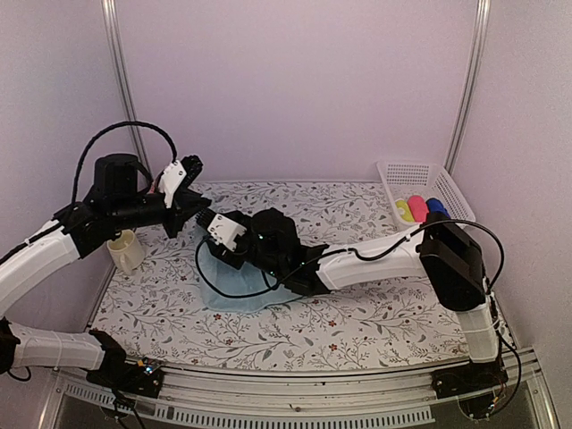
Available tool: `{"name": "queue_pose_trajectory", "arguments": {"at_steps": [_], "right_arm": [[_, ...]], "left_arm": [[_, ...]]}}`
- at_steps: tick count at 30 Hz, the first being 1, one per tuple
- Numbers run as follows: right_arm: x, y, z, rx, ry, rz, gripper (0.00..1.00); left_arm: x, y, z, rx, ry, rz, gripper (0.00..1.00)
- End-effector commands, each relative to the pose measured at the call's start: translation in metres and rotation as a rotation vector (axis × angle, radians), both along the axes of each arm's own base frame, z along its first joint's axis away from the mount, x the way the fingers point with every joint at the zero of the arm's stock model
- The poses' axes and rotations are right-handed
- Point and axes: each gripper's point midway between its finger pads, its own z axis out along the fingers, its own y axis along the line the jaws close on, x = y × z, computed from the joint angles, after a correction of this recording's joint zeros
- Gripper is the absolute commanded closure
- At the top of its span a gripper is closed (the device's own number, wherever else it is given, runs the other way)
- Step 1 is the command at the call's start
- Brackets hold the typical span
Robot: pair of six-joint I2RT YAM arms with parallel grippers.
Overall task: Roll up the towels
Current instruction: Pass from the left arm to the right
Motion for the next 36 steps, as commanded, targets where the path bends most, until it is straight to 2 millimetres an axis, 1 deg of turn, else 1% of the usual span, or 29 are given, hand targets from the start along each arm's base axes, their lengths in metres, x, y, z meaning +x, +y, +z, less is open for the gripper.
{"name": "queue_pose_trajectory", "arguments": {"at_steps": [1, 7, 11, 19, 22, 26, 29, 34, 36], "right_arm": [[0.010, 0.001, 0.010, 0.041, -0.039, -0.050, 0.42], [-0.005, -0.016, 0.007, 0.040, -0.022, -0.010, 0.42], [-0.006, -0.025, 0.002, 0.036, -0.017, -0.021, 0.40], [0.012, -0.026, -0.014, 0.006, -0.040, -0.125, 0.39], [0.015, -0.023, -0.013, 0.007, -0.054, -0.132, 0.39], [0.013, -0.016, -0.004, 0.028, -0.070, -0.103, 0.39], [0.012, -0.010, 0.002, 0.041, -0.077, -0.083, 0.43], [0.012, -0.003, 0.011, 0.059, -0.088, -0.071, 0.55], [0.012, 0.000, 0.012, 0.062, -0.088, -0.061, 0.58]], "left_arm": [[-0.005, -0.001, 0.004, -0.022, -0.011, -0.013, 1.00], [-0.002, 0.003, 0.005, -0.009, -0.027, 0.014, 1.00], [-0.001, 0.004, 0.005, -0.005, -0.031, 0.021, 1.00], [-0.001, 0.004, 0.003, -0.001, -0.025, 0.020, 1.00], [-0.001, 0.003, 0.002, -0.004, -0.020, 0.015, 1.00], [-0.002, 0.002, 0.001, -0.006, -0.014, 0.009, 1.00], [-0.002, 0.001, -0.001, -0.004, -0.010, 0.007, 1.00], [-0.003, 0.002, -0.002, -0.006, -0.011, 0.009, 1.00], [-0.003, 0.002, -0.002, -0.007, -0.010, 0.010, 1.00]]}}
